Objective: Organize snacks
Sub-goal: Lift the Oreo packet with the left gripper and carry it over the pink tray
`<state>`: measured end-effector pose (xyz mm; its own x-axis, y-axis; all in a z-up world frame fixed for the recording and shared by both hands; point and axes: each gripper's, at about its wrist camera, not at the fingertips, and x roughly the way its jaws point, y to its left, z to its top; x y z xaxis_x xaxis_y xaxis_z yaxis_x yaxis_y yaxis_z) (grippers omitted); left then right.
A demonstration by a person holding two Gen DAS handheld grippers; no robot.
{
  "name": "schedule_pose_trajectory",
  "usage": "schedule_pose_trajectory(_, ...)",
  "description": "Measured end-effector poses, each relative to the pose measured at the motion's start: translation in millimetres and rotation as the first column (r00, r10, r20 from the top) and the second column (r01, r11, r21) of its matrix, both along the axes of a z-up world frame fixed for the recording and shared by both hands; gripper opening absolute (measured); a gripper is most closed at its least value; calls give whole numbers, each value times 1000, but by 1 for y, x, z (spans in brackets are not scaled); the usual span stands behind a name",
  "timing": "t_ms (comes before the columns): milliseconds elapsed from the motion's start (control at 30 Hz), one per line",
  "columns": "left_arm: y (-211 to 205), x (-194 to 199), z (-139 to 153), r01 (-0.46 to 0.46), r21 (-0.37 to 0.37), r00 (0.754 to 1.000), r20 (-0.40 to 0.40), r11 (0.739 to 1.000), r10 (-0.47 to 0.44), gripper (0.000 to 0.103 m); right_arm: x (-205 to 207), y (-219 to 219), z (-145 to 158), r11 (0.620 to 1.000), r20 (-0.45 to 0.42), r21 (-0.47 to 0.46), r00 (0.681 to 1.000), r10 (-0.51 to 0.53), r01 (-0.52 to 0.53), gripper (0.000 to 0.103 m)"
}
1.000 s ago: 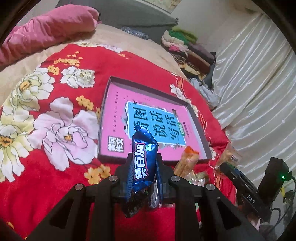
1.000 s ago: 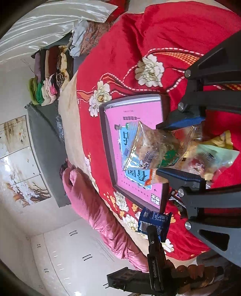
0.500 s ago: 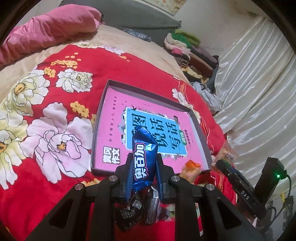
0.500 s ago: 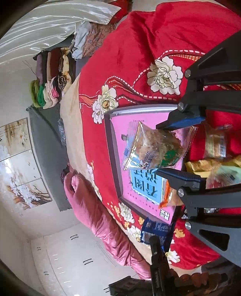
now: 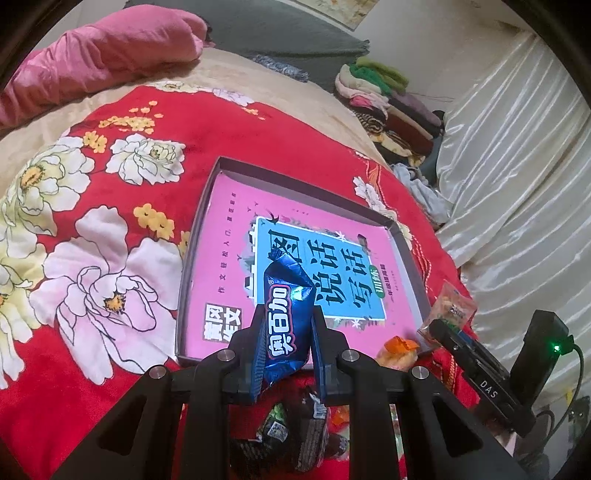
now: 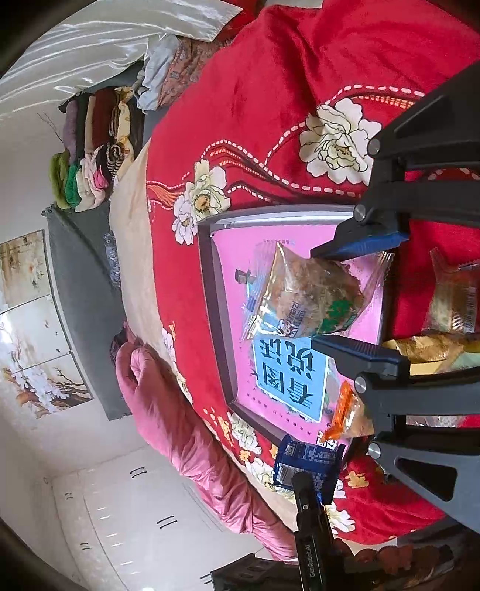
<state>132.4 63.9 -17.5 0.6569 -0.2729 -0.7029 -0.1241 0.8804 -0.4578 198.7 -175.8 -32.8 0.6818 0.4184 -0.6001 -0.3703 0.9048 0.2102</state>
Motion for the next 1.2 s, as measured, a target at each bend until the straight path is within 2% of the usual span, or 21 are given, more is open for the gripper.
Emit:
schedule_pose_trajectory(333, 0, 10, -13, 3, -19, 1000, -26, 1000, -3, 22, 15, 4, -11, 1000, -47, -12, 999, 12, -12, 41)
schedule_pose_trajectory(567, 0, 15, -18, -5, 2, 999, -37, 1000, 5, 22, 22, 6, -20, 999, -83, -30, 996, 8, -11, 41)
schedule_pose_trajectory(1000, 2, 16, -25, -13, 14, 999, -49, 1000, 14, 22, 23, 9, -26, 997, -86, -74, 996, 5, -12, 42)
schedule_pose_trajectory(1200, 3, 14, -26, -19, 3, 998, -58, 1000, 19, 22, 23, 9, -25, 998, -92, -60, 996, 8, -14, 42)
